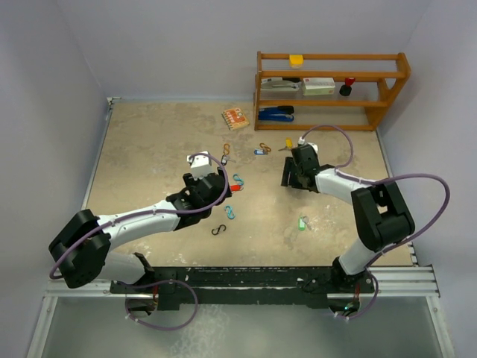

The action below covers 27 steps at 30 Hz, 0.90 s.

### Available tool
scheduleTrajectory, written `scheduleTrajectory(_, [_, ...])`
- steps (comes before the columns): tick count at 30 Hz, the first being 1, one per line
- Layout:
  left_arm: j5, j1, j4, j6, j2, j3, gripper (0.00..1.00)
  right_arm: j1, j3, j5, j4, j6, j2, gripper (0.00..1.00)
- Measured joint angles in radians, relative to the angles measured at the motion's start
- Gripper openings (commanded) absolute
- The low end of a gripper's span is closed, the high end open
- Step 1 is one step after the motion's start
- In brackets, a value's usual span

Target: Put the keys on the keyring

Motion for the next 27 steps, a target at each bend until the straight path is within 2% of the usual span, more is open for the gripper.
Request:
scheduleTrajectory(23, [0.003,0.000,0.007,0.000,0.002,0.000,0.76,-0.037,0.190,0.005,0.069,-0.080,0.189,0.71])
scheduleTrajectory(27, [0.003,0.000,0.007,0.000,0.005,0.000,0.76,-0.038,0.193,-0.001,0.086,-0.091,0.198,0.68])
